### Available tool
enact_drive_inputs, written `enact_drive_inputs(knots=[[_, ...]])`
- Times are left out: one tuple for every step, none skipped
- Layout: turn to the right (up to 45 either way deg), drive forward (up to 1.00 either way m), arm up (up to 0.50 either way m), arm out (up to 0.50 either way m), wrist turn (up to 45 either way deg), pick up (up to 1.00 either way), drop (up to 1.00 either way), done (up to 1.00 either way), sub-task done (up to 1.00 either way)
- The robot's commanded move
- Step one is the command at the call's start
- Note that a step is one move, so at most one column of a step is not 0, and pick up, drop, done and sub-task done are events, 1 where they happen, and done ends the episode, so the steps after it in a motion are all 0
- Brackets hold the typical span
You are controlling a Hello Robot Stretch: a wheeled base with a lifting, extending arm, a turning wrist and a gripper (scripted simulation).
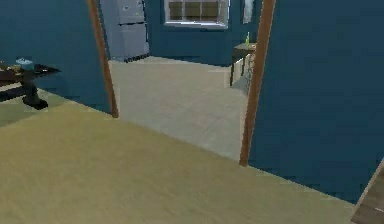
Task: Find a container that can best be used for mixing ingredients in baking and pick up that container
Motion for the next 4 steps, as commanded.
enact_drive_inputs(knots=[[0.0, 0.15, 0.0, 0.0, 0.0, 0.0, 0.0, 0.0, 0.0], [-45.0, 0.0, 0.0, 0.0, 0.0, 0.0, 0.0, 0.0, 0.0], [-12.0, 0.0, 0.0, 0.0, 0.0, 0.0, 0.0, 0.0, 0.0], [0.0, 1.0, 0.0, 0.0, 0.0, 0.0, 0.0, 0.0, 0.0]])
